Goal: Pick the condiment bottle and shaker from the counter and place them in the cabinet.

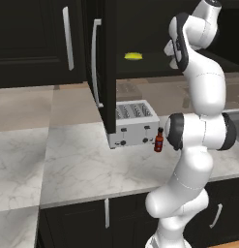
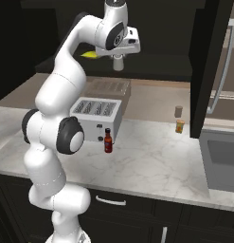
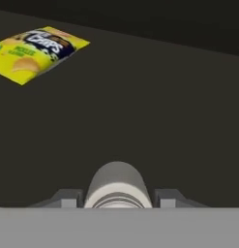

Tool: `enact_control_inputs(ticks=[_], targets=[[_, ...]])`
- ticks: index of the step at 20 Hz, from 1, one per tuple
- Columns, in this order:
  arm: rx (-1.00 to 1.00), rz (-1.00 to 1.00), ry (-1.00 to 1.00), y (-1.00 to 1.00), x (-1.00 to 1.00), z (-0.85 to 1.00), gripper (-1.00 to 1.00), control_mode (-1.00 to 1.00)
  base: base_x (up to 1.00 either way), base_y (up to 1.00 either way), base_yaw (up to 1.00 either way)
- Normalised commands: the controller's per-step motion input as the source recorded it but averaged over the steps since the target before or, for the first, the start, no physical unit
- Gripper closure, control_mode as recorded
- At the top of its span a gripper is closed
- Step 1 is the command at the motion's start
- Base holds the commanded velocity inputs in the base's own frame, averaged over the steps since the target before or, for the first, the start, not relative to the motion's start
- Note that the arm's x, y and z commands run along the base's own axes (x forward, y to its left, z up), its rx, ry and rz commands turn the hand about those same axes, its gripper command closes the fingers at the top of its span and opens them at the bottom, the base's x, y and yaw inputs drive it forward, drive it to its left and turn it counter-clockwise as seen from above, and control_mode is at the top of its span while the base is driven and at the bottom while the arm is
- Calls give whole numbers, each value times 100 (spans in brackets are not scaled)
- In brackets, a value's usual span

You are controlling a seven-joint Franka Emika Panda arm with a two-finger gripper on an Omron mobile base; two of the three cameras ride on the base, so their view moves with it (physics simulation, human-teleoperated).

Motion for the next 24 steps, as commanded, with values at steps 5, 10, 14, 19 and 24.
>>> enact_control_inputs(ticks=[5,10,14,19,24], targets=[[0,0,0,0,1,-11,-100,-100,0,0,0],[0,0,-4,-7,1,0,-100,-100,0,0,0],[0,0,-6,-7,0,2,-100,-100,0,0,0],[0,0,-4,-5,12,0,-100,-100,0,0,0],[0,1,-1,0,27,-2,-100,-100,0,0,0]])
